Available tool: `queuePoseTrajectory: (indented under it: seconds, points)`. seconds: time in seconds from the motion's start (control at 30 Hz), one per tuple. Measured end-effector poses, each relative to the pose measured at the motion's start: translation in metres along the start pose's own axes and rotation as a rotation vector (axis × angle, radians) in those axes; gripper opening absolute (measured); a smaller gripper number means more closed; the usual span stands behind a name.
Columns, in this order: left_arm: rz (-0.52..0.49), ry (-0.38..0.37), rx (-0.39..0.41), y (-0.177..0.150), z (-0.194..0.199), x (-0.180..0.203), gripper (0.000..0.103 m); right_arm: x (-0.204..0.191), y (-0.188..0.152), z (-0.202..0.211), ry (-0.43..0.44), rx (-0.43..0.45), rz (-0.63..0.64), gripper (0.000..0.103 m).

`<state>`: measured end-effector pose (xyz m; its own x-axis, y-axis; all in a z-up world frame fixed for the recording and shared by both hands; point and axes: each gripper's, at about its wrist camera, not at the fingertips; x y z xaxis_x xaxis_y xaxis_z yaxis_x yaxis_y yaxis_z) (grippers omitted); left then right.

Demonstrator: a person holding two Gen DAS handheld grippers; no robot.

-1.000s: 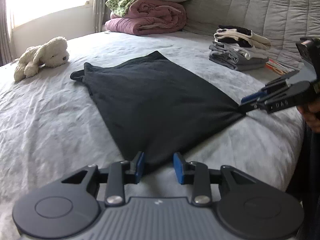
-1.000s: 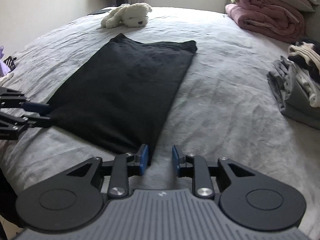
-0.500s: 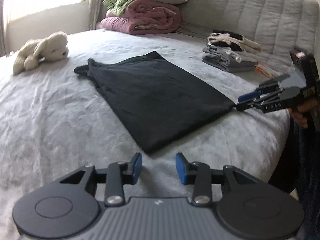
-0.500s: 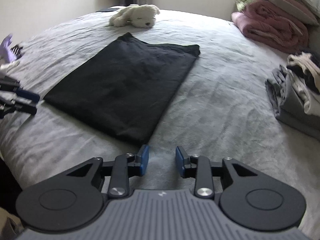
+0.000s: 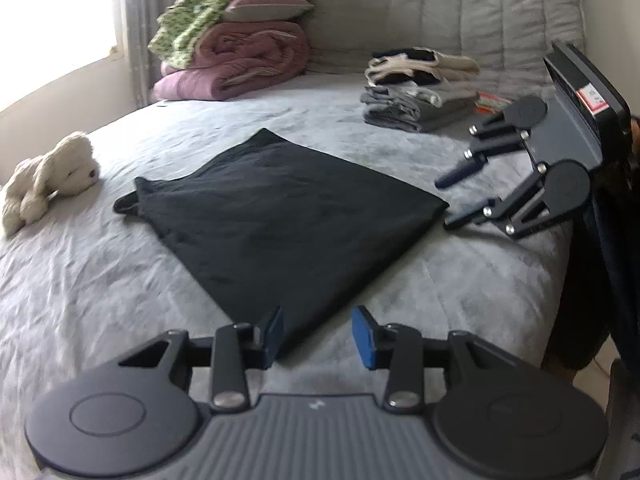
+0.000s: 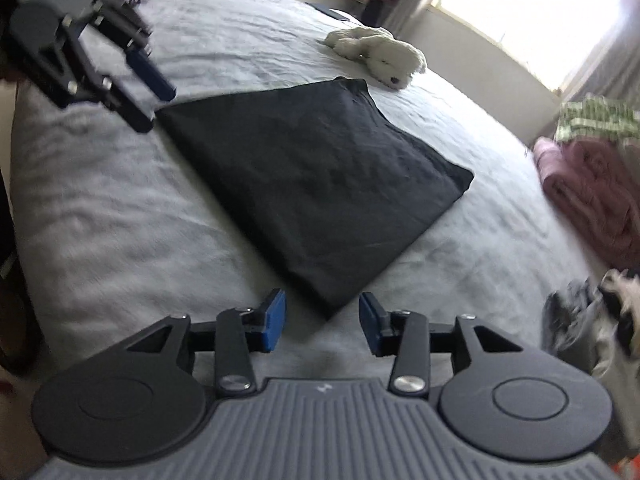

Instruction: Fold clothes

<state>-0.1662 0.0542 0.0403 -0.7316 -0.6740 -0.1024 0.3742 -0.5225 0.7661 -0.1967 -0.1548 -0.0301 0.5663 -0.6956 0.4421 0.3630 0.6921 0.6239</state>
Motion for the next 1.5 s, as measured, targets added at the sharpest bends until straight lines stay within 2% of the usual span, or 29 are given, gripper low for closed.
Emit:
queuePoseTrajectory:
  seconds: [0.13, 0.27, 0.4, 0.47, 0.53, 0.6, 0.73, 0.87, 1.07, 1.1, 1.2, 1.23, 1.4, 1.5]
  points:
    - [0.014, -0.035, -0.054, -0.002, -0.015, -0.008, 0.042, -0.005, -0.003, -0.003, -0.021, 0.015, 0.158, 0.043]
    - [0.01, -0.085, -0.088, 0.001, -0.019, -0.017, 0.043, -0.016, -0.006, -0.005, -0.039, 0.04, 0.408, 0.043]
    - [0.025, -0.142, -0.123, 0.004, -0.024, -0.027, 0.045, -0.02, -0.008, -0.011, -0.038, 0.07, 0.596, 0.04]
    - [0.038, -0.163, -0.126, 0.004, -0.025, -0.031, 0.045, -0.021, -0.009, -0.014, -0.032, 0.084, 0.668, 0.029]
    - [0.036, -0.162, -0.121, 0.004, -0.024, -0.032, 0.045, -0.016, -0.008, -0.015, -0.015, 0.09, 0.656, 0.01]
    - [0.019, -0.15, -0.112, 0.004, -0.021, -0.029, 0.045, -0.009, -0.004, -0.013, -0.015, 0.107, 0.608, 0.005]
    - [-0.131, -0.087, -0.097, 0.003, -0.018, -0.012, 0.052, 0.006, 0.006, -0.008, 0.015, 0.129, 0.474, 0.005]
    - [-0.286, -0.01, -0.073, 0.003, -0.017, 0.006, 0.055, 0.023, 0.02, -0.004, 0.072, 0.131, 0.333, 0.005]
    - [-0.417, 0.084, -0.05, 0.007, -0.019, 0.021, 0.055, 0.041, 0.036, 0.002, 0.135, 0.119, 0.195, 0.005]
    - [-0.433, 0.101, -0.049, 0.007, -0.021, 0.022, 0.054, 0.042, 0.037, 0.003, 0.142, 0.118, 0.18, 0.005]
    - [-0.475, 0.147, -0.052, 0.006, -0.024, 0.022, 0.037, 0.046, 0.039, 0.005, 0.161, 0.114, 0.141, 0.005]
    - [-0.488, 0.159, -0.054, 0.006, -0.025, 0.022, 0.035, 0.048, 0.039, 0.005, 0.167, 0.112, 0.125, 0.005]
    - [-0.559, 0.193, -0.044, 0.003, -0.026, 0.029, 0.035, 0.065, 0.043, 0.001, 0.205, 0.103, 0.046, 0.005]
    - [-0.566, 0.204, -0.047, 0.003, -0.028, 0.029, 0.035, 0.074, 0.048, -0.002, 0.215, 0.102, 0.006, 0.005]
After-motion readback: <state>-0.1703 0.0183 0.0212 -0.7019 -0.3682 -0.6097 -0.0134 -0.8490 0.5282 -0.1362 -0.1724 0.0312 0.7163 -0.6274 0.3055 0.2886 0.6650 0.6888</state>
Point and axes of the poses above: each gripper's, at about its wrist camera, not at the fingertips, and z roughly against the way its jaws point, x to its right, y to its top, and after that the axes turned 1 degree about -y, right-handed
